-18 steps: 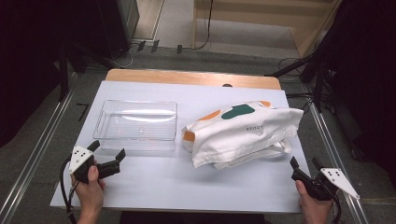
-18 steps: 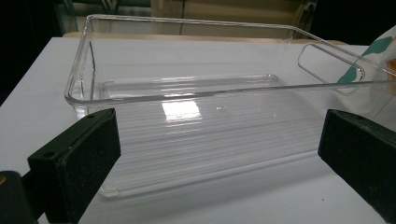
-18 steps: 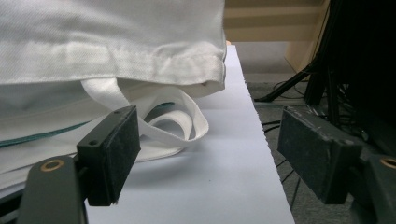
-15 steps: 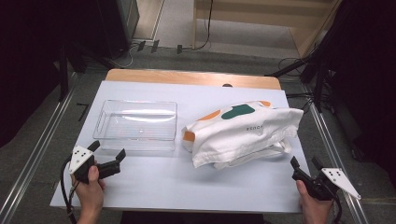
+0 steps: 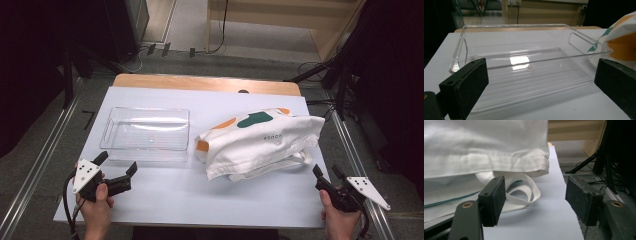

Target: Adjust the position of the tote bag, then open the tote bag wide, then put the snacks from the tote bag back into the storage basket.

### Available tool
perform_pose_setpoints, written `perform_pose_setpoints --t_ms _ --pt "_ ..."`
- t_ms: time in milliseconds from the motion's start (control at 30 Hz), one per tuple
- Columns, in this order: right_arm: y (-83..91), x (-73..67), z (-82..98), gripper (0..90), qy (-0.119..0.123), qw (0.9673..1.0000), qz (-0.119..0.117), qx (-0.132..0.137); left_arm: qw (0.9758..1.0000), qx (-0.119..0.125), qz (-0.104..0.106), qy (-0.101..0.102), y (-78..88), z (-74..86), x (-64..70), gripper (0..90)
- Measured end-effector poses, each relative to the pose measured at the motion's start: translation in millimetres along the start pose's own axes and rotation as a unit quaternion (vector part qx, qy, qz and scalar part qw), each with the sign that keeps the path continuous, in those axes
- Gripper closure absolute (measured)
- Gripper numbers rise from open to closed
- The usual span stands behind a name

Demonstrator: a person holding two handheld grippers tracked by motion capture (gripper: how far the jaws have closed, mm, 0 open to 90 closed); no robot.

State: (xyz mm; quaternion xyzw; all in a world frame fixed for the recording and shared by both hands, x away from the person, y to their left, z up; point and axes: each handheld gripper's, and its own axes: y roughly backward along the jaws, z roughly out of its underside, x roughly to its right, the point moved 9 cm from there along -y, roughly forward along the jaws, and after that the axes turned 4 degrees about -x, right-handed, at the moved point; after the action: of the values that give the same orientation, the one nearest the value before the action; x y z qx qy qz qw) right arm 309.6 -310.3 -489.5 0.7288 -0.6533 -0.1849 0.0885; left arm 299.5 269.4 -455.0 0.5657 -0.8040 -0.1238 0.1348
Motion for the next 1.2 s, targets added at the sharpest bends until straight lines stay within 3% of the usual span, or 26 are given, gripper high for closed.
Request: perform_pose_setpoints --t_ms 33,100,400,633,933,1200 --pt "0.0 -1.6 -0.2 33.9 0.001 1.0000 -0.004 -0.003 1.0000 -0.002 0.004 -0.009 0.1 -0.3 3.5 0.0" --pt "-1.4 -4.9 -0.8 34.1 0.002 0.9999 -0.012 -0.011 0.9996 -0.009 -0.008 -0.025 -0.1 0.3 7.8 0.0" --pt "-3.0 -17.4 -13.3 30.2 0.012 0.9998 -0.012 -0.007 0.9996 -0.007 0.009 -0.026 0.5 -11.8 31.4 3.4" --pt "-2.3 -13.1 -26.3 30.3 0.005 1.0000 -0.008 -0.002 0.9982 -0.020 0.032 -0.046 -16.1 -20.3 61.9 3.4" --pt "-12.2 -7.8 -40.5 29.0 0.014 0.9999 -0.006 -0.005 0.9954 -0.034 0.065 -0.062 -35.7 -27.4 101.8 3.8" --pt "-29.8 -3.3 -47.7 29.4 0.008 0.9999 -0.001 -0.012 0.9944 -0.028 0.079 -0.065 -42.9 -35.0 123.1 5.7"
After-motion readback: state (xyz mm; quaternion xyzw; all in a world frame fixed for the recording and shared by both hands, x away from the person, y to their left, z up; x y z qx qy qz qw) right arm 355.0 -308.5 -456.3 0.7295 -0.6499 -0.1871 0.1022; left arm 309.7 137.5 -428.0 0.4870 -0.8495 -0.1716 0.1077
